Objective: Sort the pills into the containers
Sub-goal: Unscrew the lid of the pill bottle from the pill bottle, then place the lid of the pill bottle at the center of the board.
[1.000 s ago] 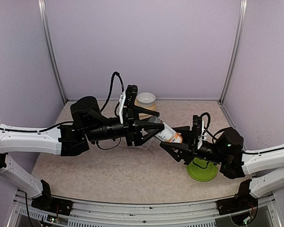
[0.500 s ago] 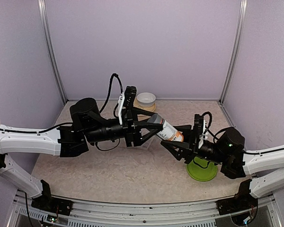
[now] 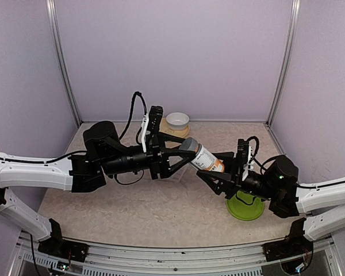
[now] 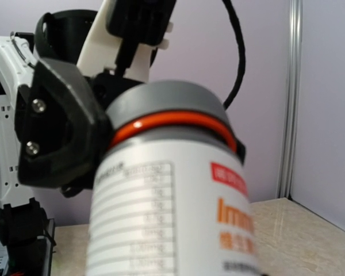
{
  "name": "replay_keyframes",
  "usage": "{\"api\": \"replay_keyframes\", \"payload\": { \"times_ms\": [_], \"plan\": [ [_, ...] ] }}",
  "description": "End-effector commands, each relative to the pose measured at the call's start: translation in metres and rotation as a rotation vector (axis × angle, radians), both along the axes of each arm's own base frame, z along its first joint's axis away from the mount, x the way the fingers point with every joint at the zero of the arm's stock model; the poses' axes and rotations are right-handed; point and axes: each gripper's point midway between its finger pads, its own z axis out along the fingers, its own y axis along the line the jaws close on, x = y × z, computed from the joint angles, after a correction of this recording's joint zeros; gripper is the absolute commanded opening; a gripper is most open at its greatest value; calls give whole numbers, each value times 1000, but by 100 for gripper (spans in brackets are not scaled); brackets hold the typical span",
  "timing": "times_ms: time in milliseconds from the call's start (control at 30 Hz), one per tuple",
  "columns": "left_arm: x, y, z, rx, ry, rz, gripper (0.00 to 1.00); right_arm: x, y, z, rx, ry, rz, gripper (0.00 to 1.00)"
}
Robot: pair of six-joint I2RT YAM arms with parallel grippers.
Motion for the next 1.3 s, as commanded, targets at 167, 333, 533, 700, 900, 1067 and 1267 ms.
{"api": "replay_keyframes", "payload": {
  "times_ms": [167,333,533,700,900,1067,1267],
  "plan": [
    [-11,4,16,-59,36,-80,43,13,-5,-2,-8,2,-65,7],
    [-3,1,20,-53,137,-57,39,14,-9,-4,-8,-23,-85,7],
    [12,13,25,-56,236,62,39,16,-16,-6,-11,-52,-130,7],
    [28,26,27,-54,294,187,37,20,-16,-13,-33,-57,-154,6],
    [42,36,23,-32,364,302,35,23,-18,-18,-43,-62,-179,6],
    [54,44,13,1,370,388,35,25,-16,-20,-52,-66,-181,6],
    [81,66,-16,85,340,549,36,27,-15,-25,-57,-60,-191,6]
  ]
}}
